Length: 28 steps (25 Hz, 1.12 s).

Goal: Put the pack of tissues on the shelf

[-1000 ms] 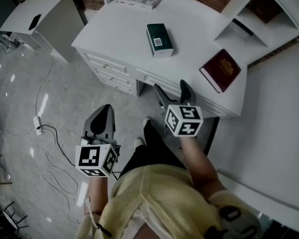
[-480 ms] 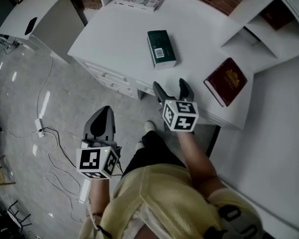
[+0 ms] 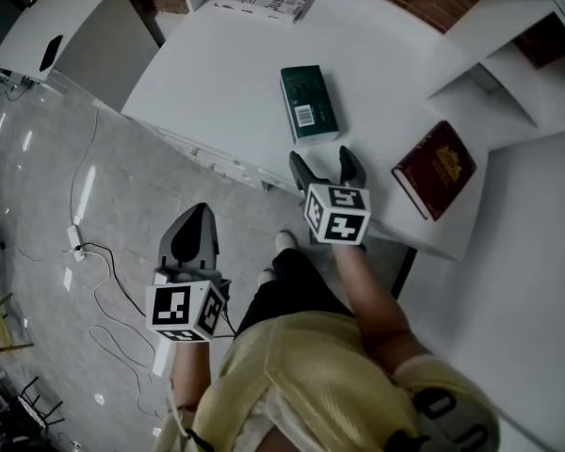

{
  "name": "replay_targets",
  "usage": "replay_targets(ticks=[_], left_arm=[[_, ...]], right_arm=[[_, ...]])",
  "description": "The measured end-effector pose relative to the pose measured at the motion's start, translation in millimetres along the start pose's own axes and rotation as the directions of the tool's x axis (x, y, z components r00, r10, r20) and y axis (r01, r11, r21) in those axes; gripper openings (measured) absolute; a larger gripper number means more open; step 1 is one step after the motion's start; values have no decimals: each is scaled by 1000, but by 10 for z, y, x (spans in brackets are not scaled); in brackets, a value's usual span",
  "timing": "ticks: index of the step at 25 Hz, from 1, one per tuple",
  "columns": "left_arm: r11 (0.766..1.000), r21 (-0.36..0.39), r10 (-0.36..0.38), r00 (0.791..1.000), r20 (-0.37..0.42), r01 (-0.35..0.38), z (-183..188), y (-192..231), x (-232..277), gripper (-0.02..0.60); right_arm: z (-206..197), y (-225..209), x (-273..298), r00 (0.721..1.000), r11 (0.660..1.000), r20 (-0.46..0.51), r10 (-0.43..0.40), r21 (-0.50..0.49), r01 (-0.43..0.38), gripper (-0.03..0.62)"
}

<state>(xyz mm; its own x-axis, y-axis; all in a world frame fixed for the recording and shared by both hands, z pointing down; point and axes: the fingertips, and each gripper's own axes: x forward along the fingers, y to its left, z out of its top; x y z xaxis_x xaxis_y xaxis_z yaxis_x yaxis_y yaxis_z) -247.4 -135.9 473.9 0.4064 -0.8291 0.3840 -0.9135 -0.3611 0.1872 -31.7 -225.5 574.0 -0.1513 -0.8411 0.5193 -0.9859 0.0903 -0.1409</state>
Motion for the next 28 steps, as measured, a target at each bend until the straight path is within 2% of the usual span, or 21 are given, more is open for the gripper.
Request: replay_targets(ticks=[9,28], left_arm=[[1000,-13,2,1000,-23,-2,8,70,198,2],[999,-28,33,998,-58,-34,-46,167,397,2]], right_arm=[[29,-72,228,999,999,-30,-29,-24,29,399],[153,-101,499,997,990,7,-76,-118,76,408]])
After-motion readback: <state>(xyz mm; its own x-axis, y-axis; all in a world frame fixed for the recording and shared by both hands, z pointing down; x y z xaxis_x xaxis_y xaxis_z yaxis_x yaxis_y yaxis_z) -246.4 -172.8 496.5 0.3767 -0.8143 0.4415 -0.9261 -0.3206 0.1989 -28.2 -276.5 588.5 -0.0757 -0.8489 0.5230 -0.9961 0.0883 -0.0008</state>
